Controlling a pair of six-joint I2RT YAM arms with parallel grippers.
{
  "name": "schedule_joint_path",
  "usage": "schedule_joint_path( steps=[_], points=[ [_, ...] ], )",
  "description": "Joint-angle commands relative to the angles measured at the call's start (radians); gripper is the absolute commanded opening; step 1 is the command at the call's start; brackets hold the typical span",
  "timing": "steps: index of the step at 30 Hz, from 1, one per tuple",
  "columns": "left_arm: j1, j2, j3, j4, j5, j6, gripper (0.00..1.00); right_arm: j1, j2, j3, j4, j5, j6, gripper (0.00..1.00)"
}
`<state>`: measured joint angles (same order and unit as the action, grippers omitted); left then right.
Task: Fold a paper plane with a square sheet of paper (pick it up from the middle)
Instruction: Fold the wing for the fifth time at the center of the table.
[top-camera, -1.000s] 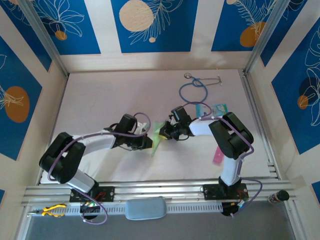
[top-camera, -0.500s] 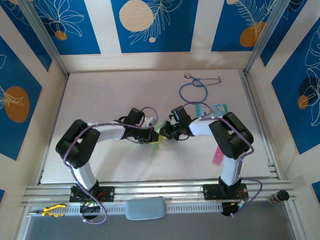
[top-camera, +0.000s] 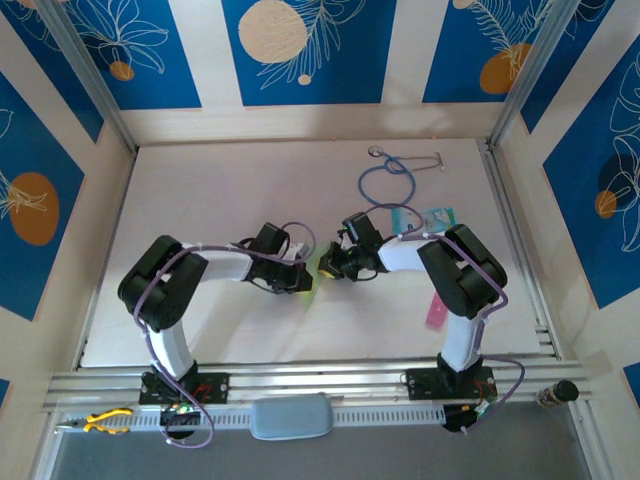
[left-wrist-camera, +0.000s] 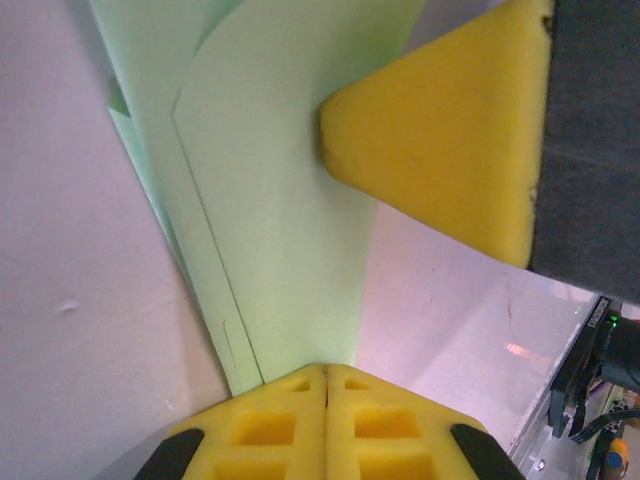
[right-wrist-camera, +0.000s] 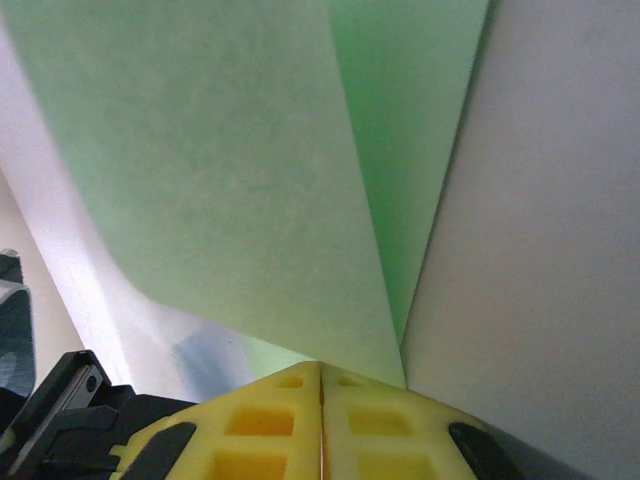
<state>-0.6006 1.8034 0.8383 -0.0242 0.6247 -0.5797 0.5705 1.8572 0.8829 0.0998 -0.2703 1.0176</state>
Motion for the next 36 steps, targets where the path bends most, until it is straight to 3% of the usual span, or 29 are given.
schedule_joint_path(
  steps=[1,10,16,20,26,36],
  points=[
    [-0.010,0.022,-0.048,-0.055,-0.045,0.046,0.06,0.005,0.002,-0.014,-0.059,0.016,-0.012,0.08],
    [-0.012,0.017,-0.105,-0.083,-0.050,0.116,0.02,-0.018,-0.170,-0.047,-0.064,0.047,-0.039,0.17],
    [-0.014,0.005,-0.116,-0.130,0.000,0.209,0.00,-0.023,-0.245,-0.114,-0.029,0.053,-0.069,0.14],
    [-0.014,-0.002,-0.110,-0.164,0.013,0.247,0.00,-0.004,-0.226,-0.133,0.030,0.006,-0.082,0.10],
    [-0.014,-0.001,-0.099,-0.177,0.008,0.253,0.00,0.048,-0.147,-0.051,-0.018,0.019,-0.134,0.08],
    [-0.013,-0.006,-0.105,-0.158,-0.020,0.221,0.00,0.004,-0.047,-0.019,-0.028,0.069,-0.141,0.03]
  ],
)
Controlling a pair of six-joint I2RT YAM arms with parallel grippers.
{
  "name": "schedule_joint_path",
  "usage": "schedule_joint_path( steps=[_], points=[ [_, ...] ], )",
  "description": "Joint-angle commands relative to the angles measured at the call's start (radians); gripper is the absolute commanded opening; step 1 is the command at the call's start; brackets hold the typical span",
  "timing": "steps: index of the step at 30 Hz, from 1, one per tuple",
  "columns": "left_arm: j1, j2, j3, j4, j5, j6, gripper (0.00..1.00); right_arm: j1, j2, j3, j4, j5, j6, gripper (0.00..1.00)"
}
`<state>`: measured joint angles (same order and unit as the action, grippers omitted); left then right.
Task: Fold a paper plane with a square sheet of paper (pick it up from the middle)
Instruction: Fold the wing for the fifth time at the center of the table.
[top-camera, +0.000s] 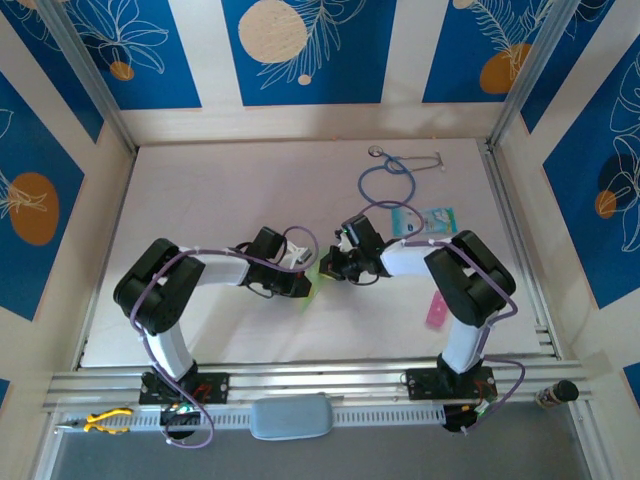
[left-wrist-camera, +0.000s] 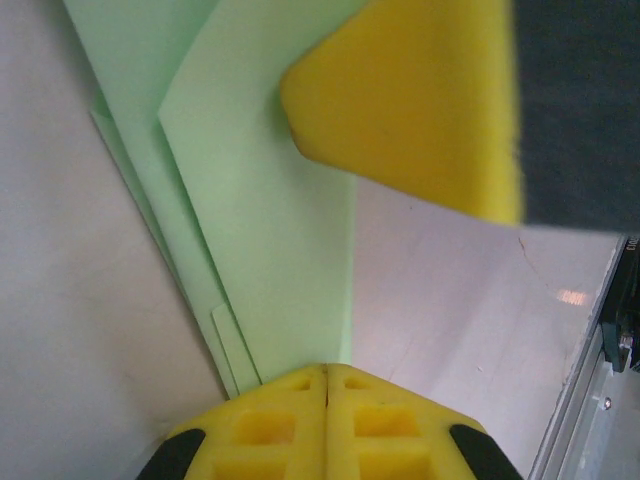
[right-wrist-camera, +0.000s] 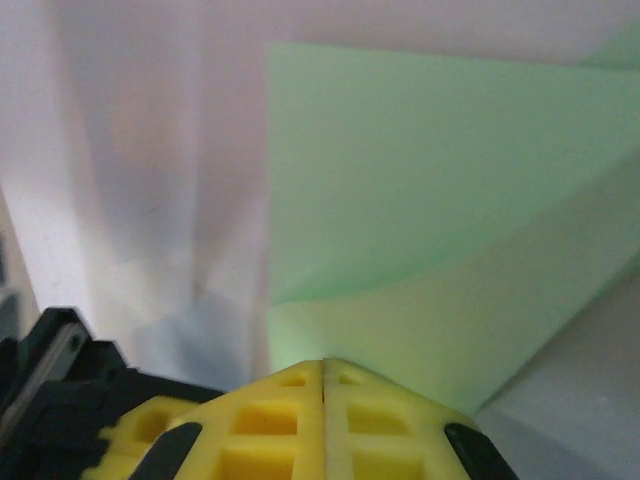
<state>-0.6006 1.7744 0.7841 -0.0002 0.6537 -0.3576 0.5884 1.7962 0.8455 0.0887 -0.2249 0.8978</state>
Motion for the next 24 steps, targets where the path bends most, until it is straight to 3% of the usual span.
schedule_joint_path(
  steps=[1,24],
  points=[
    [-0.013,0.023,-0.052,-0.181,-0.052,-0.003,0.00,-0.020,0.017,0.014,-0.013,0.036,-0.022,0.03],
    [-0.014,0.020,-0.077,-0.138,-0.047,-0.042,0.00,-0.209,0.043,0.032,0.053,0.073,0.022,0.04]
  ],
)
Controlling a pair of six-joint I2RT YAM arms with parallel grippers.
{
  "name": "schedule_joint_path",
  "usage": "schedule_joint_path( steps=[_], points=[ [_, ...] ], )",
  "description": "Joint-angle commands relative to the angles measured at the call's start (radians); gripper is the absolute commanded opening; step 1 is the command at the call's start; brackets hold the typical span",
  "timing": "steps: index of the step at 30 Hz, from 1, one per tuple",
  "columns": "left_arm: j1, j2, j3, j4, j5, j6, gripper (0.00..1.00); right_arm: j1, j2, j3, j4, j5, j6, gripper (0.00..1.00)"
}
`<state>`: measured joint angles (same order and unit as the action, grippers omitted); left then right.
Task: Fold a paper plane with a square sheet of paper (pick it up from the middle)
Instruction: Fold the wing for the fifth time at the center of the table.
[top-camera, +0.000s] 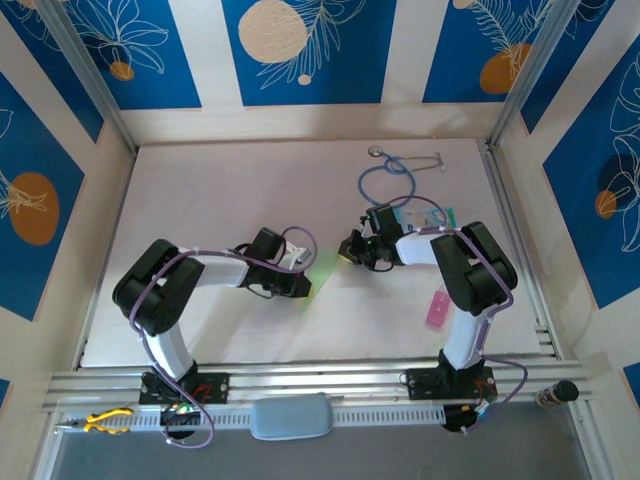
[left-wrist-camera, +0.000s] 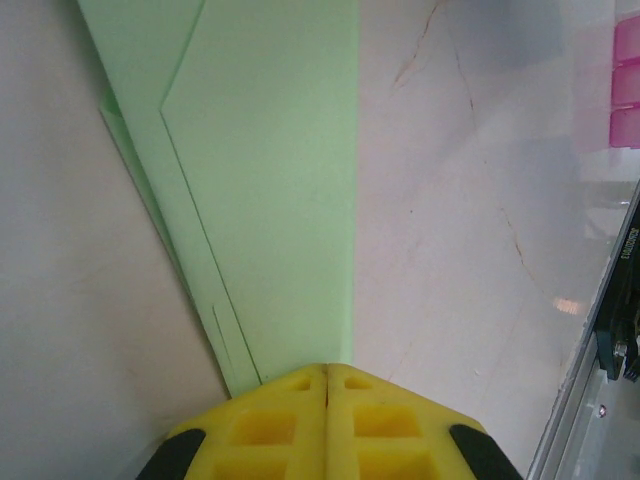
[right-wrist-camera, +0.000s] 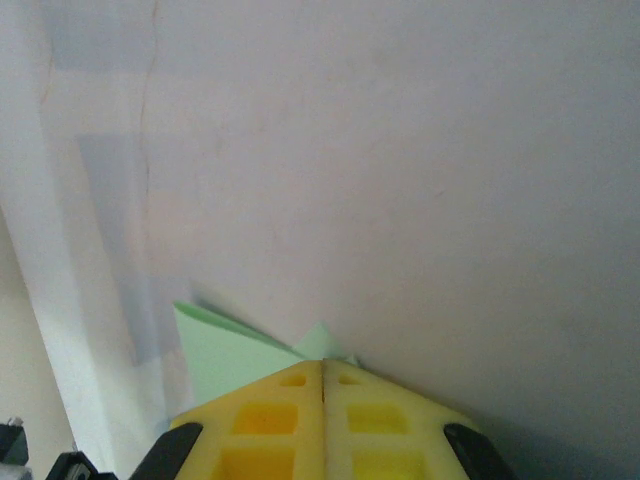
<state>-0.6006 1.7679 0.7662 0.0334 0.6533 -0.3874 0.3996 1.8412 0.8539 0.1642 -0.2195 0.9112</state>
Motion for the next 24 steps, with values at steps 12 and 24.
schedule_joint_path(
  steps=[12,24],
  points=[
    [-0.014,0.008,-0.066,-0.159,-0.040,-0.033,0.00,0.034,-0.184,-0.026,-0.035,0.055,0.003,0.05],
    [-0.014,0.006,-0.065,-0.144,-0.040,-0.047,0.00,0.141,-0.069,0.001,-0.056,0.011,-0.007,0.04]
  ],
)
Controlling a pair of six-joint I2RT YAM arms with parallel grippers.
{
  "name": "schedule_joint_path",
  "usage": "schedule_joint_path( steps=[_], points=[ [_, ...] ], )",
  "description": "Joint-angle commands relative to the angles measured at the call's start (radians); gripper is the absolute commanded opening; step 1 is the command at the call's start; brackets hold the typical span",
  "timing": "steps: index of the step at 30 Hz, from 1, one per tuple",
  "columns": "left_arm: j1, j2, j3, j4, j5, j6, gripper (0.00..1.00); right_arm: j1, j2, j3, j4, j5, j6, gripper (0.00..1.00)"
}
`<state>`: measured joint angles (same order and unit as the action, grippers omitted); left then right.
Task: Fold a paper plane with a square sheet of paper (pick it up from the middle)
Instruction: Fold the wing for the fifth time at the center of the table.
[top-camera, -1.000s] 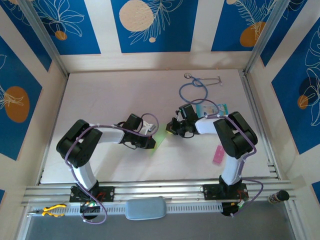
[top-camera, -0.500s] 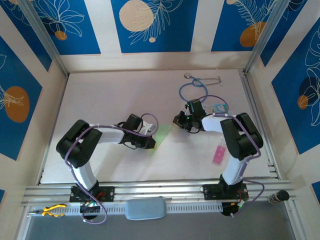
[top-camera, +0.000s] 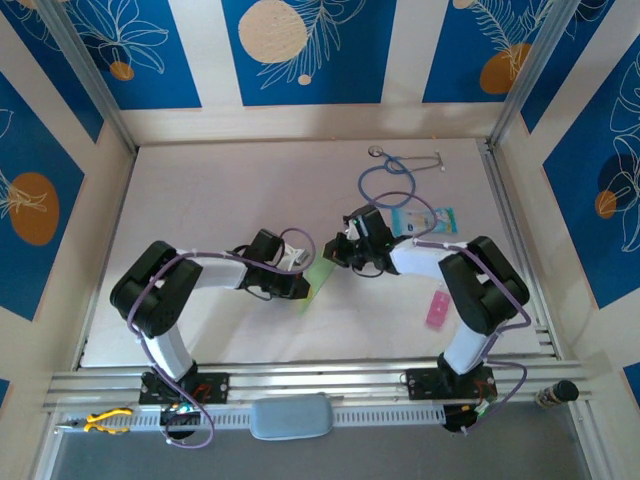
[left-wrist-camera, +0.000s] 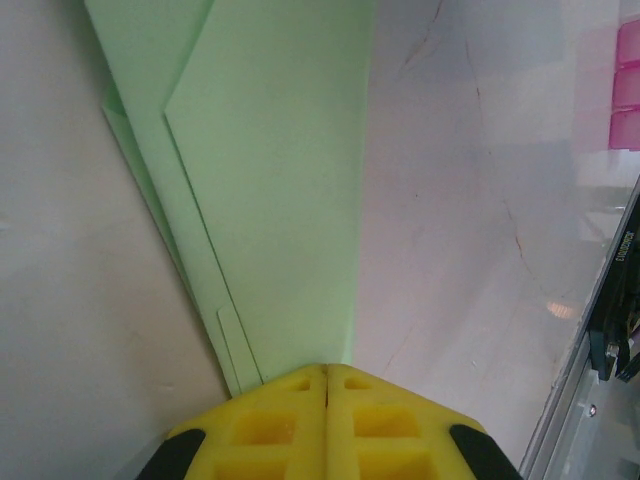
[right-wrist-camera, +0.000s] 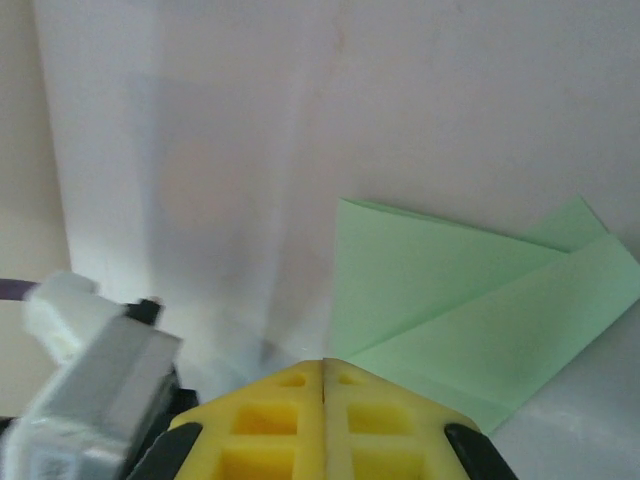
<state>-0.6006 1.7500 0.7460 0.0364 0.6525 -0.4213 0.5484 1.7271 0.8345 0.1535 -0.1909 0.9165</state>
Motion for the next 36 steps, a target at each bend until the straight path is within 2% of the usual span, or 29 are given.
schedule_joint_path(
  steps=[1,10,17,21,24,29,36],
  points=[
    [-0.013,0.022,-0.044,-0.149,-0.042,-0.013,0.00,-0.015,0.067,0.036,-0.082,-0.004,0.000,0.04],
    [-0.014,0.028,-0.036,-0.159,-0.047,-0.006,0.00,-0.127,0.122,0.063,-0.074,0.027,-0.003,0.04],
    [-0.014,0.027,-0.040,-0.146,-0.046,-0.022,0.00,-0.189,0.079,0.084,-0.067,-0.010,-0.034,0.05],
    [-0.014,0.014,-0.054,-0.120,-0.041,-0.047,0.00,-0.153,-0.014,0.053,-0.061,0.000,-0.028,0.06],
    [-0.014,0.004,-0.060,-0.113,-0.042,-0.053,0.00,-0.092,-0.048,0.018,-0.027,-0.004,-0.001,0.06],
    [-0.013,-0.009,-0.063,-0.119,-0.046,-0.048,0.00,0.021,-0.021,-0.008,-0.006,0.010,0.034,0.04],
    [-0.014,-0.012,-0.062,-0.119,-0.044,-0.047,0.00,0.066,0.037,-0.036,0.024,0.005,0.061,0.01]
  ],
)
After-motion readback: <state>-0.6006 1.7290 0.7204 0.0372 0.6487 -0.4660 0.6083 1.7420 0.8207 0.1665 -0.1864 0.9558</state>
